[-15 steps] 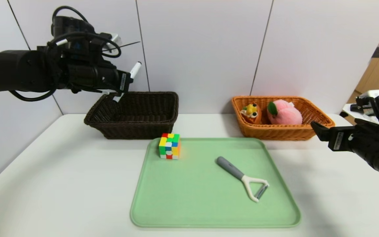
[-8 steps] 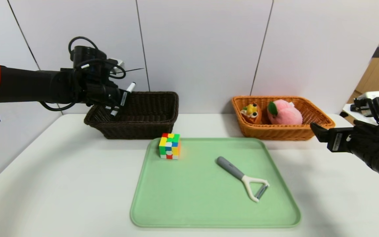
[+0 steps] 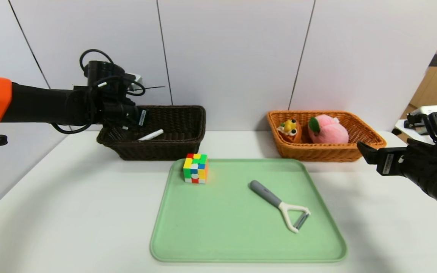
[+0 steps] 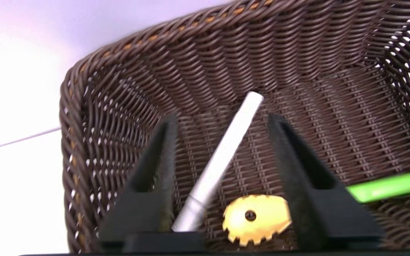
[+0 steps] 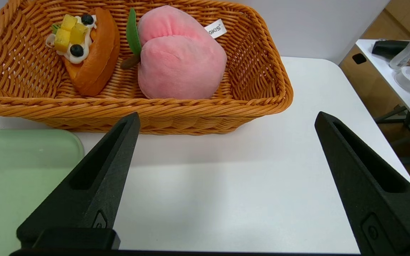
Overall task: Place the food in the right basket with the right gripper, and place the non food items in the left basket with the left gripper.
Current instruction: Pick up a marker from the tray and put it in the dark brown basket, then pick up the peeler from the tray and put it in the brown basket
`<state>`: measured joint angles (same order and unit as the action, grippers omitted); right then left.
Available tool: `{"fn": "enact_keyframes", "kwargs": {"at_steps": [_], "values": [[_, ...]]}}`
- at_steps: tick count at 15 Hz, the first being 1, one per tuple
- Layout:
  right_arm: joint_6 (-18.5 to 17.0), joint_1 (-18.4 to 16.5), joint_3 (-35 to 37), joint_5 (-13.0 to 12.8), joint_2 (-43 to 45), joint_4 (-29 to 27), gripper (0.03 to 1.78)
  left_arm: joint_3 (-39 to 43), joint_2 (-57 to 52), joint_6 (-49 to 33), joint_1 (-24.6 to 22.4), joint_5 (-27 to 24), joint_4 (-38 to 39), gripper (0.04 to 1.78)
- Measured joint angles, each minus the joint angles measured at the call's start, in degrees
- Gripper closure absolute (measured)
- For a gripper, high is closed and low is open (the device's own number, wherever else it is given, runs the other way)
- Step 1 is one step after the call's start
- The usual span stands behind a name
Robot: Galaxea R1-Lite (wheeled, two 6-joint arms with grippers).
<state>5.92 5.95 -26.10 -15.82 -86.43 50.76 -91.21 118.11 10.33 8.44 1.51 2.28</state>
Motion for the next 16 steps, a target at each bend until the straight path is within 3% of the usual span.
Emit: {"fn": "enact_keyframes", "kwargs": {"at_steps": [4, 7, 11, 16], "values": [[-0.02, 0.0, -0.13, 0.01, -0.37, 0.26, 0.12, 0.98, -0.94, 3.29, -0.65, -2.83, 7.83, 0.56], [-0.02, 0.0, -0.07, 0.0, -0.72, 0.67, 0.12, 1.07, -4.22, 13.76, -0.26, -15.12, 8.57, 0.42], [0.0, 0.3, 0.09, -0.02, -0.85, 0.98, 0.12, 0.5, -8.78, 32.15, 6.19, -29.21, -5.55, 0.3], [-0.06, 1.05, 2.1, 0.01, -1.41, 5.0, 0.12, -2.06, -11.03, 49.96, 20.0, -30.2, -24.84, 0.21]]}}
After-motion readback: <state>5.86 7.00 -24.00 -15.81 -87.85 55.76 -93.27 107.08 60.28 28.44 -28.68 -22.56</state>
